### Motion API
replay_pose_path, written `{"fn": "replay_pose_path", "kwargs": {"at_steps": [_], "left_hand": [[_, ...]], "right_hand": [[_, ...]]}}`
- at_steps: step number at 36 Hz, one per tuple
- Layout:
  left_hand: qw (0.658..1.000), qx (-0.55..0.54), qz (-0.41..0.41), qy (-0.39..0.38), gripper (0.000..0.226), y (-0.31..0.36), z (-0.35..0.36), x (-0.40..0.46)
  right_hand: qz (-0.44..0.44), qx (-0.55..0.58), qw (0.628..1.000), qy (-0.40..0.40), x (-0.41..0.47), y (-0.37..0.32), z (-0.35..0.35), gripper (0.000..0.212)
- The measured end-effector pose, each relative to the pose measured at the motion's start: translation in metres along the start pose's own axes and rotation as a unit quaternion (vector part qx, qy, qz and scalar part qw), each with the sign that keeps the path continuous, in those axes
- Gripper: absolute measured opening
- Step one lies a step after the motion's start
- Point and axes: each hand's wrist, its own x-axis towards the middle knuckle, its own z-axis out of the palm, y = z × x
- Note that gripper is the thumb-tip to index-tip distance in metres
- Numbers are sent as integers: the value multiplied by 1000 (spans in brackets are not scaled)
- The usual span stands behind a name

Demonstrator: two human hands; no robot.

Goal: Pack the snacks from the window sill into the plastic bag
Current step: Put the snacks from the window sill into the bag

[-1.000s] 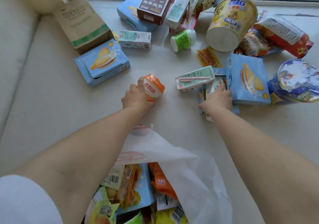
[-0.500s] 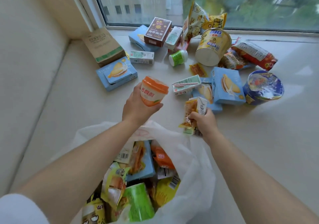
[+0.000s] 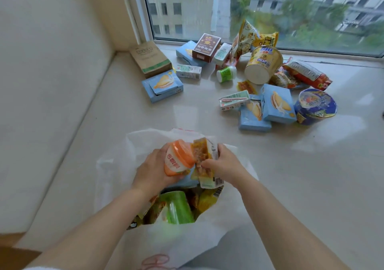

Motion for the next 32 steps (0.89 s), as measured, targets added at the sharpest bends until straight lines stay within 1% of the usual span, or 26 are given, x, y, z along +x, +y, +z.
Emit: {"fn": "replay_pose_path", "kwargs": {"at_steps": [2, 4, 6, 7, 9, 10, 12, 13, 15, 16, 17, 19, 21, 23, 26, 29, 32], "left_hand": [[995, 87, 21, -42, 101, -7, 1, -2], [985, 157, 5, -67, 104, -14, 1, -3], [976, 206, -7, -76, 105, -17, 2, -4], [970, 231, 0, -83, 105, -17, 4, -5], [957, 273, 27, -93, 102, -11, 8, -7], [952, 290, 44, -86, 97, -7, 9, -8], [946, 307, 98, -41, 79, 2, 6, -7], [941, 310, 135, -7, 69, 9, 2, -5], [928, 296, 222, 54, 55, 23, -2, 3], [925, 277, 249, 75, 51, 32, -4, 9], [931, 250, 253, 81, 48, 44, -5, 15], [958, 183, 212, 59, 41, 75, -6, 31], [985, 112, 131, 13, 40, 101, -1, 53], [995, 65, 72, -27, 42, 123, 6, 78], [996, 22, 5, -86, 43, 155, 23, 116], [988, 18, -45, -149, 45, 180, 50, 147], [975, 8, -82, -206, 37, 198, 80, 173]], "right_hand": [[-12, -153, 988, 12, -7, 5, 12, 26], [-21, -270, 961, 47, -10, 18, 22, 29], [-14, -334, 940, 72, -10, 33, 27, 37], [-5, -359, 931, 69, -11, 39, 27, 39], [9, -402, 915, 29, -11, 46, 28, 39], [6, -418, 908, 13, -10, 46, 28, 37], [-24, -418, 908, 28, -8, 40, 23, 32], [-46, -406, 911, 53, -6, 35, 18, 32], [-85, -384, 912, 116, -2, 25, 5, 35], [-95, -366, 914, 145, 1, 21, -4, 35], [-96, -347, 917, 169, 3, 17, -14, 33], [-84, -319, 922, 204, 10, 14, -36, 30], [-68, -318, 920, 219, 16, 16, -62, 30], [-42, -328, 917, 221, 23, 23, -87, 30], [14, -347, 914, 209, 39, 40, -124, 31], [54, -363, 910, 192, 62, 59, -156, 35], [84, -342, 917, 189, 92, 76, -186, 40]]}}
